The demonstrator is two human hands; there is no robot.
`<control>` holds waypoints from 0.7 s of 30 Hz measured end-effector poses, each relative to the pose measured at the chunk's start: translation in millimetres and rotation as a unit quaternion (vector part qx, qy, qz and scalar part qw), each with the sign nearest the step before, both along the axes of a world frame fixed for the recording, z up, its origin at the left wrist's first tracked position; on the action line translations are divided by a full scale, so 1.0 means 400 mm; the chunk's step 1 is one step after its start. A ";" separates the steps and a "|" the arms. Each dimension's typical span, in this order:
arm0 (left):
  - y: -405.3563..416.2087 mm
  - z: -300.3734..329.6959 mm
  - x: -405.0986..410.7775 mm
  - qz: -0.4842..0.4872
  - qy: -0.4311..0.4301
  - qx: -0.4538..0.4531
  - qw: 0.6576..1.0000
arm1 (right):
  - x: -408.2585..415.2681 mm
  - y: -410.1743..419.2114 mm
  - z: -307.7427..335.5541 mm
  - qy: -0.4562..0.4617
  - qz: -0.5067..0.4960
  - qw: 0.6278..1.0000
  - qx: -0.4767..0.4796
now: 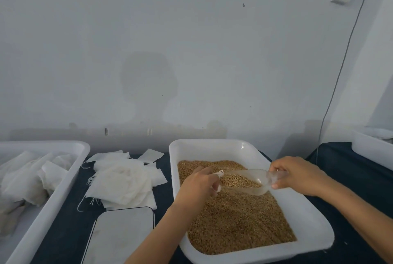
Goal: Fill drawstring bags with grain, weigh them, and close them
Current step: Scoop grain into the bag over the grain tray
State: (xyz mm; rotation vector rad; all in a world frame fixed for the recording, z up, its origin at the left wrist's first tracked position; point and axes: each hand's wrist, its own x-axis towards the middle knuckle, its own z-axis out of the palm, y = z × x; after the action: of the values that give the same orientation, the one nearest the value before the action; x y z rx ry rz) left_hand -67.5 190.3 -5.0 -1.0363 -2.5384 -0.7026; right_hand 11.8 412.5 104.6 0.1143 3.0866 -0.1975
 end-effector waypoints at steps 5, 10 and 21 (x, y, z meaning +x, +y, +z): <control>-0.001 0.006 0.008 -0.010 -0.001 0.012 1.000 | -0.026 -0.030 0.020 0.006 -0.005 0.998 0.070; -0.002 0.012 0.015 -0.022 0.002 0.012 1.000 | -0.050 -0.060 0.038 0.023 0.011 0.986 0.167; -0.004 0.010 0.013 -0.014 0.001 0.022 1.000 | -0.067 -0.096 0.062 0.045 0.030 0.970 0.238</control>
State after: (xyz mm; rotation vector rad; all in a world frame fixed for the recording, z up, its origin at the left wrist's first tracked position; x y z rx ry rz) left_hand -62.4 188.7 -1.0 -1.0606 -2.4993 -0.7611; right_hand -14.9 373.9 129.2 0.0287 3.1499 0.5581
